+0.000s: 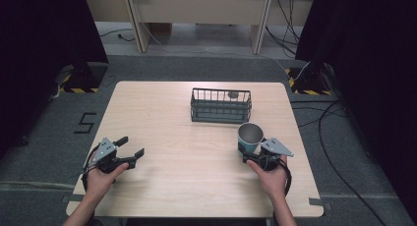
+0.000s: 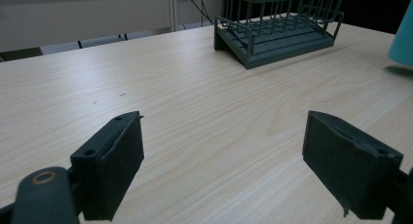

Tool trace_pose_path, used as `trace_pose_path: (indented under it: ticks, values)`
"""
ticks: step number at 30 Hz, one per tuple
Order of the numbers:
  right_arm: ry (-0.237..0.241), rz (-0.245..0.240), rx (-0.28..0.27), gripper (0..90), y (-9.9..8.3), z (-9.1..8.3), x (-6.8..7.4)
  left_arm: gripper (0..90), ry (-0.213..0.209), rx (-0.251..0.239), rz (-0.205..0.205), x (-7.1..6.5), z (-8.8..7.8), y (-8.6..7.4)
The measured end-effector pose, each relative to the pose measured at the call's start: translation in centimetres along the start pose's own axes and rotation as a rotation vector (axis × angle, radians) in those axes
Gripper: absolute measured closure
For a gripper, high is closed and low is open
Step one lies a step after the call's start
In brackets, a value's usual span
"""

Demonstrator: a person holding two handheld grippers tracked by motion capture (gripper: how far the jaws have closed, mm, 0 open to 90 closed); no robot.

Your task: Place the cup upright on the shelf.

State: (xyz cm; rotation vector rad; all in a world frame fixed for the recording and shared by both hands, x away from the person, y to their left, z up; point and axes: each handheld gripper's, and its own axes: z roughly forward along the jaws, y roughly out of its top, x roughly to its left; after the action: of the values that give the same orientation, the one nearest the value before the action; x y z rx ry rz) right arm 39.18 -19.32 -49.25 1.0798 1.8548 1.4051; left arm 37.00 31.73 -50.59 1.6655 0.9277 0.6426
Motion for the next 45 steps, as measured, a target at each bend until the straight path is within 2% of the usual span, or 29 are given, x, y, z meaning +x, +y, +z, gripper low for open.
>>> trace_pose_path:
  ticks: [6, 14, 29, 45]
  values:
    - [0.004, -0.002, -0.012, 18.4, 0.7, 0.4, 0.1, 14.6, 0.001, 0.0, -0.001, 0.0, 0.0, 0.0]
    - [-0.002, -0.015, -0.045, 18.4, 2.9, 1.1, 0.1, 14.6, 0.001, -0.001, 0.0, 0.1, 0.0, 0.0]
    - [-0.016, -0.043, -0.076, 18.4, 6.4, 2.8, -0.3, 14.6, -0.001, -0.007, -0.002, 0.0, -0.1, 0.0]
    - [-0.027, -0.039, -0.089, 18.4, 8.7, 5.0, -0.7, 14.6, -0.006, -0.01, -0.001, 0.0, 0.0, 0.1]
